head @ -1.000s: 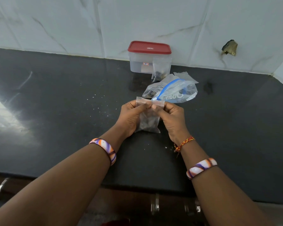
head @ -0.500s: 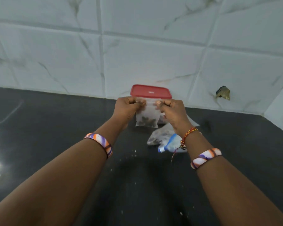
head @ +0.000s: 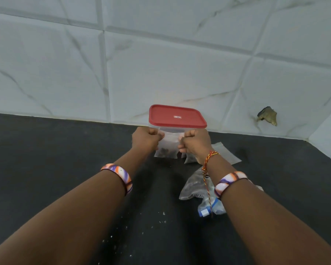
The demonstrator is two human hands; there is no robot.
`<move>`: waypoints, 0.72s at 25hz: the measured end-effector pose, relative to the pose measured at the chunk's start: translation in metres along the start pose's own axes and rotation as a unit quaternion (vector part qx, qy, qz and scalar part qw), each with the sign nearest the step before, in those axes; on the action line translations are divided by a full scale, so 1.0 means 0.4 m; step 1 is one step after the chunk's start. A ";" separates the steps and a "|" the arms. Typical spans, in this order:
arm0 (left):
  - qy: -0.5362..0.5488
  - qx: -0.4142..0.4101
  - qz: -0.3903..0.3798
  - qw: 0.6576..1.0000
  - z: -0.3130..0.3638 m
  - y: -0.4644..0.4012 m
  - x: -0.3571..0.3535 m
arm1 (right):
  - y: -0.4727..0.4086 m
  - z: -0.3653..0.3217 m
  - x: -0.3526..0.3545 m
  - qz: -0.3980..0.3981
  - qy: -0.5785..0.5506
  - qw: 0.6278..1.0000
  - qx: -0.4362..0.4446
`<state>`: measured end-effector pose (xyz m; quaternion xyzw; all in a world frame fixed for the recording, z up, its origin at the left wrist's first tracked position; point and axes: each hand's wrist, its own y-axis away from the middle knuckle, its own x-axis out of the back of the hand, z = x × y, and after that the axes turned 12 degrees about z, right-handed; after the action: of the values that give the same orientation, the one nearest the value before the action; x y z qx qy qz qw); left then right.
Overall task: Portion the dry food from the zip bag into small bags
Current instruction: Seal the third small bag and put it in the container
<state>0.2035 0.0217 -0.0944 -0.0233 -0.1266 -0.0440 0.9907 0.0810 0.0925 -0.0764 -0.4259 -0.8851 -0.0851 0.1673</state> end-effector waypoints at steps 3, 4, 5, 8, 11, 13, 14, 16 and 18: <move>-0.017 -0.016 0.056 0.998 -0.002 0.004 -0.016 | -0.006 -0.005 -0.002 0.000 -0.006 1.000 -0.001; -0.033 -0.028 0.053 0.998 0.002 0.008 -0.016 | -0.006 -0.007 0.000 0.000 -0.006 1.000 0.005; -0.054 -0.037 0.043 0.997 0.008 0.012 -0.020 | -0.007 -0.008 0.003 0.000 -0.003 1.000 0.014; -0.064 -0.033 0.052 0.996 0.024 0.011 -0.030 | -0.014 -0.023 0.009 0.008 0.005 1.000 0.020; -0.030 0.004 0.103 0.994 0.025 0.008 -0.036 | -0.018 -0.038 0.012 -0.002 -0.012 1.000 0.003; -0.028 0.011 0.135 0.990 0.024 0.017 -0.047 | -0.031 -0.040 0.036 -0.003 -0.018 1.000 0.012; -0.036 0.005 0.160 0.987 0.026 0.024 -0.053 | -0.041 -0.041 0.054 -0.005 -0.016 1.000 0.021; -0.044 -0.046 0.210 0.976 0.044 0.048 -0.083 | -0.079 -0.037 0.113 -0.008 0.007 0.999 0.044; -0.038 -0.113 0.147 0.982 0.076 0.065 -0.129 | -0.129 -0.013 0.177 -0.009 0.050 0.997 0.061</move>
<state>0.1487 0.0535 -0.0792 -0.1547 -0.1533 0.0891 0.9719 0.0006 0.1102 -0.0459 -0.4020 -0.8830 -0.0531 0.2362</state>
